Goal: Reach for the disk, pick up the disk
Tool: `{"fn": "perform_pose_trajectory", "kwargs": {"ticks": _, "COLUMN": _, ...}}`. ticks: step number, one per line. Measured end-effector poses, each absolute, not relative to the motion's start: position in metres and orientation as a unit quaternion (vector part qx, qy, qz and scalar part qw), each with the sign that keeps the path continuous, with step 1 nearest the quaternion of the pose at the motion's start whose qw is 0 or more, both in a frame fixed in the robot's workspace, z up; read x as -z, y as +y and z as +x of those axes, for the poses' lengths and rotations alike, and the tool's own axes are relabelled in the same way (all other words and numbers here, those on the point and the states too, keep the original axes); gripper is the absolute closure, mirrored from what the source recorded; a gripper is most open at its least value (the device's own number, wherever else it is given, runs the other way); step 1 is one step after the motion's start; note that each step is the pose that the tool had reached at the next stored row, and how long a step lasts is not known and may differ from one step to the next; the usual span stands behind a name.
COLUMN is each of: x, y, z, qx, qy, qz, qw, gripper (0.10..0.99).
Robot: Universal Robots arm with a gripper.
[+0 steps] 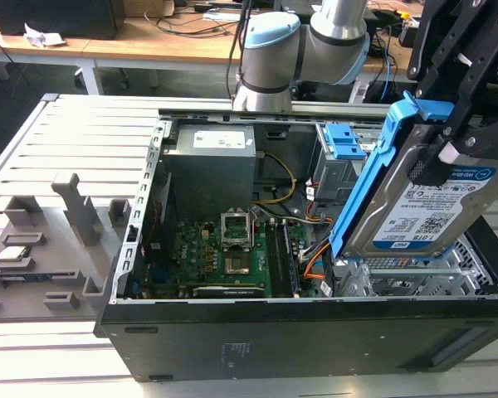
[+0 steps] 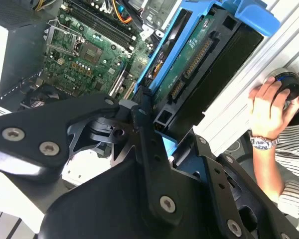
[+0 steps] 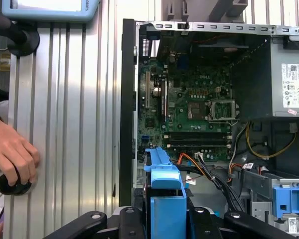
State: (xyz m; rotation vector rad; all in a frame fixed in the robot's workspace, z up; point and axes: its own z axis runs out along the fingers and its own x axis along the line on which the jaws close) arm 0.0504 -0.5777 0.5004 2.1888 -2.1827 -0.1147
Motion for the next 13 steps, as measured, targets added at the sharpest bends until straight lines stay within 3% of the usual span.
{"fn": "perform_pose_trajectory", "kwargs": {"ticks": 13, "x": -0.488, "y": -0.578, "z": 0.066, "qx": 0.042, "qy": -0.705, "qz": 0.707, "qw": 0.029, "gripper": 0.722}}
